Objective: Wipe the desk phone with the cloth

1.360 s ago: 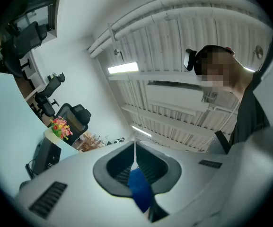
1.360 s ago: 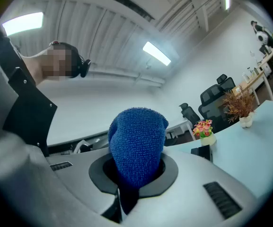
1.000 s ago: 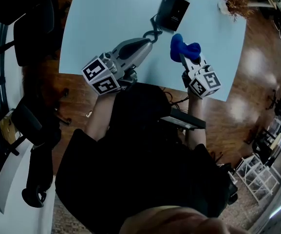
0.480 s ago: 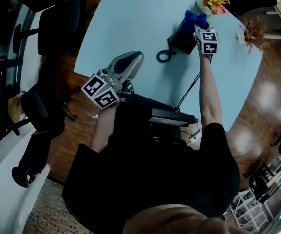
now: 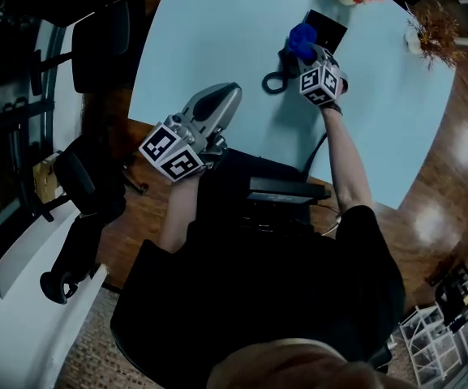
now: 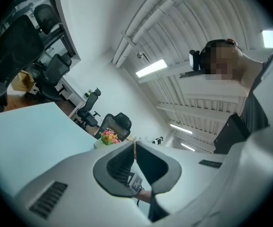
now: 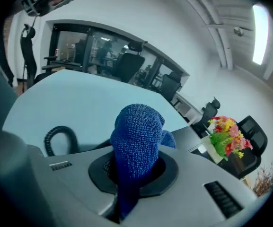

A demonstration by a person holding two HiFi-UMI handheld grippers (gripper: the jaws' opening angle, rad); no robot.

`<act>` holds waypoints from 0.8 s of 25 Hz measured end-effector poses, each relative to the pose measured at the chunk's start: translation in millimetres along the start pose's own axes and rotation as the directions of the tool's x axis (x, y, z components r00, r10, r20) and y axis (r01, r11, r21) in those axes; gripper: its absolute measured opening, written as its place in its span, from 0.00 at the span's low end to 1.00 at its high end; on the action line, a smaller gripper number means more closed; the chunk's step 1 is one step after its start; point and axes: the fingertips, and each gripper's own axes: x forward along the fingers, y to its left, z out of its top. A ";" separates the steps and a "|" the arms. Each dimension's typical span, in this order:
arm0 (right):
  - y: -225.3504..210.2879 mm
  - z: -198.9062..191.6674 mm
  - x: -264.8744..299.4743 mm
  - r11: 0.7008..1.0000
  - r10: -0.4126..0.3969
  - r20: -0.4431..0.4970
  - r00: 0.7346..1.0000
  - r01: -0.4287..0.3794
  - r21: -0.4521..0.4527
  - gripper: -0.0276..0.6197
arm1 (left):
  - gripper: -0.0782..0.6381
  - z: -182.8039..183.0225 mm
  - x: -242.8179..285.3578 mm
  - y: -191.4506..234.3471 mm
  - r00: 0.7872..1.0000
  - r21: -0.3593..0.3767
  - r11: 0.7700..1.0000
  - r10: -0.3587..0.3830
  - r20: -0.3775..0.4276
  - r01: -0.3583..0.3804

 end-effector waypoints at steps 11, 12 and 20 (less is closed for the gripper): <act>-50.4 17.8 -33.4 0.982 -0.009 0.107 0.994 -0.011 0.187 0.05 | 0.10 -16.4 20.1 -15.6 0.999 0.005 0.999 -0.034 -0.026 0.034; -80.0 25.7 -35.4 0.973 -0.089 0.135 0.987 0.057 0.225 0.05 | 0.10 -15.9 18.1 -17.7 0.999 0.010 0.999 -0.031 -0.024 0.031; -141.1 4.8 13.3 0.955 -0.226 0.055 0.973 0.210 0.208 0.05 | 0.10 -7.2 -3.8 -20.3 1.000 0.034 0.999 0.029 -0.005 -0.029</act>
